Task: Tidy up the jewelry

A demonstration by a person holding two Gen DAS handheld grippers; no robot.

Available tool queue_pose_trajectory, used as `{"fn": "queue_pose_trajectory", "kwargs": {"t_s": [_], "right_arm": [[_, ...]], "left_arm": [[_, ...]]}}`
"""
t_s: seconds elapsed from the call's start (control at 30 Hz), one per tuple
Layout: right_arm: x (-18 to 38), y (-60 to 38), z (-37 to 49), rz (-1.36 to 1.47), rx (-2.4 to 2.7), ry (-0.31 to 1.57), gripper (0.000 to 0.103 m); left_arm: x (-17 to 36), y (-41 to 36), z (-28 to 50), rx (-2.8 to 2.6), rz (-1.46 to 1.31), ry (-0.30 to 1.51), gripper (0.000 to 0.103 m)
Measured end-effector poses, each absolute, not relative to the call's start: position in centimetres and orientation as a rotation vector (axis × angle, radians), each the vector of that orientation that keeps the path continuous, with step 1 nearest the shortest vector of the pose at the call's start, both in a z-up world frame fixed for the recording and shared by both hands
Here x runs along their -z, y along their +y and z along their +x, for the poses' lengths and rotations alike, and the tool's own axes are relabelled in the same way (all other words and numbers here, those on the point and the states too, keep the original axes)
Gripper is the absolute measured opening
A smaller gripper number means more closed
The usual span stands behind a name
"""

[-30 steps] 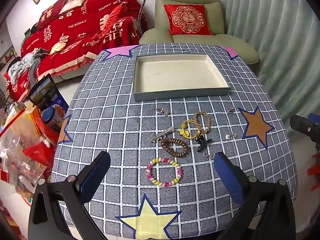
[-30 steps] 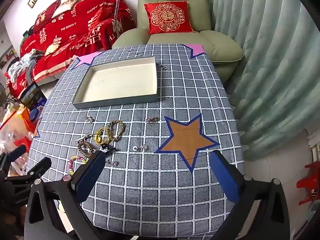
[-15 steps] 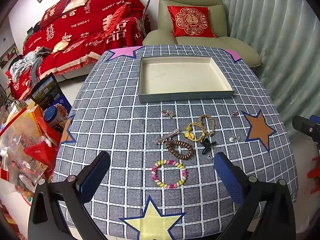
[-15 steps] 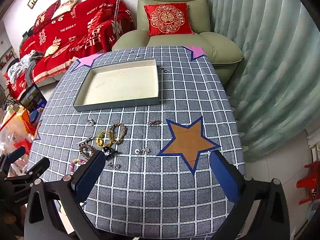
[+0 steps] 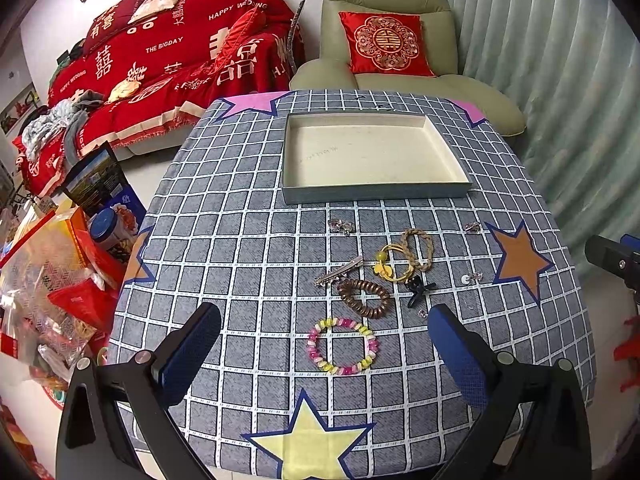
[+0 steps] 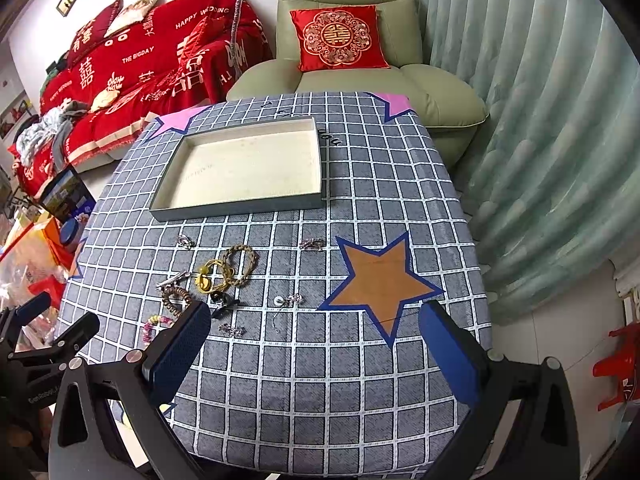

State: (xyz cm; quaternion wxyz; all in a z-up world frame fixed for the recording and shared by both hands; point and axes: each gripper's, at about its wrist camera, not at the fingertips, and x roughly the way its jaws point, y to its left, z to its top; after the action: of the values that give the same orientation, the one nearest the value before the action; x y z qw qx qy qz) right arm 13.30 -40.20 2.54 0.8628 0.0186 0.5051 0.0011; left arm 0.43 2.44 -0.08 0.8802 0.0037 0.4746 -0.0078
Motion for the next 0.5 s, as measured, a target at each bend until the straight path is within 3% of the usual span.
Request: {"fn": "queue_pose_trajectory", "kwargs": {"t_s": [0.5], "right_arm": [[-2.53,-40.17,13.24,0.038,-0.002,1.06,0.103]], "left_arm": [[0.25,2.7,0.18,0.015,0.006,0.991,0.103]]}}
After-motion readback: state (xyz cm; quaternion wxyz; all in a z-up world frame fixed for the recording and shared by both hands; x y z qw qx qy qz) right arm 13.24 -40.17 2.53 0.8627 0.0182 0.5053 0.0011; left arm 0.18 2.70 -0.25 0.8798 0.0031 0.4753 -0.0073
